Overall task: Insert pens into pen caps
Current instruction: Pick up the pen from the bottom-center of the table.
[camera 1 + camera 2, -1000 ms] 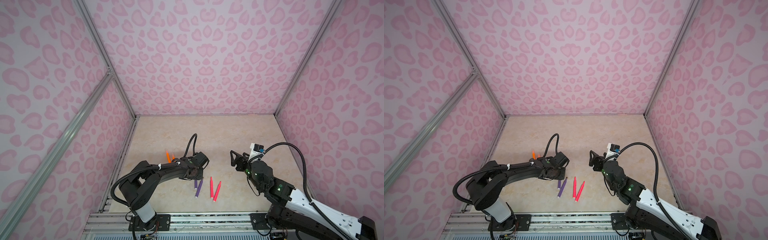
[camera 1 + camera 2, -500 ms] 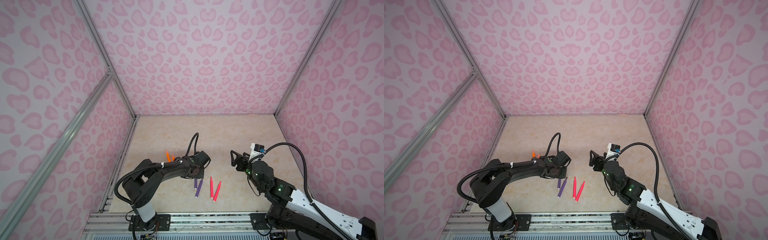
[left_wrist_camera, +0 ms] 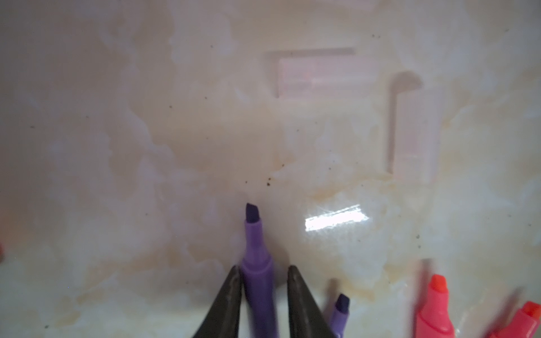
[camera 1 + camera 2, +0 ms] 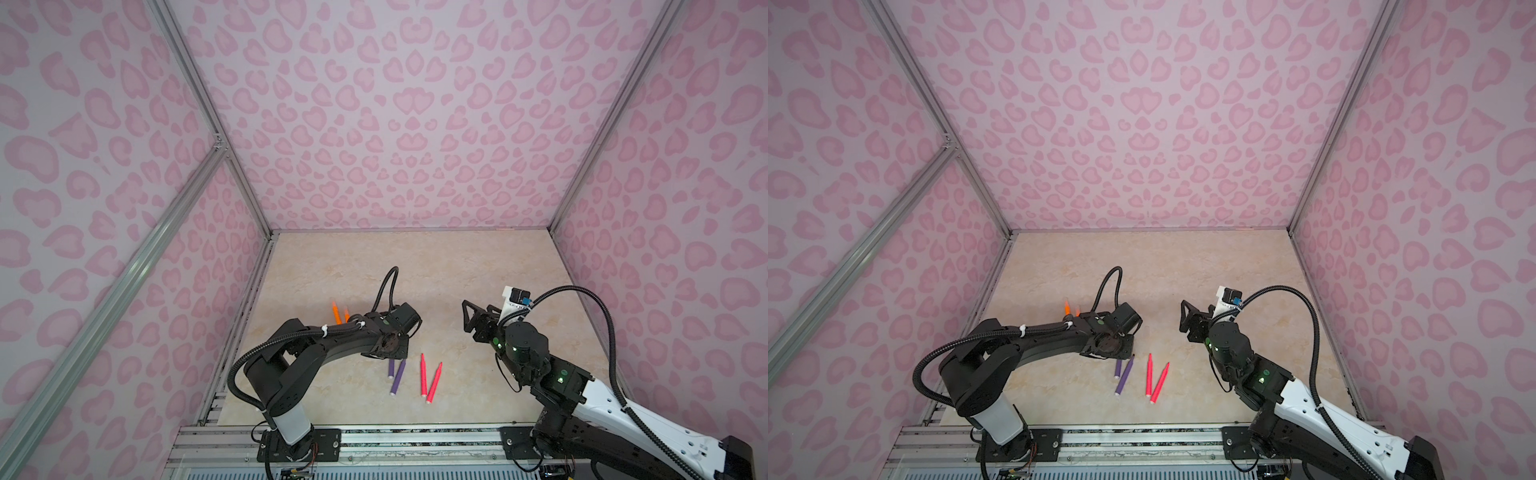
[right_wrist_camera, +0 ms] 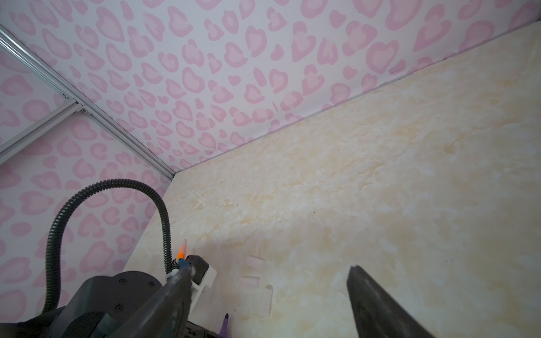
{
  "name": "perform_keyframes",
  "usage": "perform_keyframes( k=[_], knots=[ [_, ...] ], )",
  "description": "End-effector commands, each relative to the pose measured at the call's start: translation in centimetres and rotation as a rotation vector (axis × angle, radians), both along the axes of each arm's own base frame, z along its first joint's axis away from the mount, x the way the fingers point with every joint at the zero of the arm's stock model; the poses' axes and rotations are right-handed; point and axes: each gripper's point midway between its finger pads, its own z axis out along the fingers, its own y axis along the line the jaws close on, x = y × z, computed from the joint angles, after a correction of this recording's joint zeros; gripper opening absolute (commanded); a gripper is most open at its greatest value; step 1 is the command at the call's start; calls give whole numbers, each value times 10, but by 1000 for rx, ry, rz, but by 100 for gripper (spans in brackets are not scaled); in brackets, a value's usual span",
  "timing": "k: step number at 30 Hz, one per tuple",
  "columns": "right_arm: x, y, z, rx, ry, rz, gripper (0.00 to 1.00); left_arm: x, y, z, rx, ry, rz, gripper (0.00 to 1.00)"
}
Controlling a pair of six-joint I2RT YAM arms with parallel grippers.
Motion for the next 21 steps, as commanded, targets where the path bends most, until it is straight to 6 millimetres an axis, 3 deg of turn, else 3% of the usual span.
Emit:
perform_keyframes(
  k=[1,21],
  knots=[
    [0,0,-4,-11,4,-2,84,-7,5,-2,18,33,-4,28],
    [-1,-3,-3,-7,1,-7,84,-8,6,-8,36,48,-8,26]
  ],
)
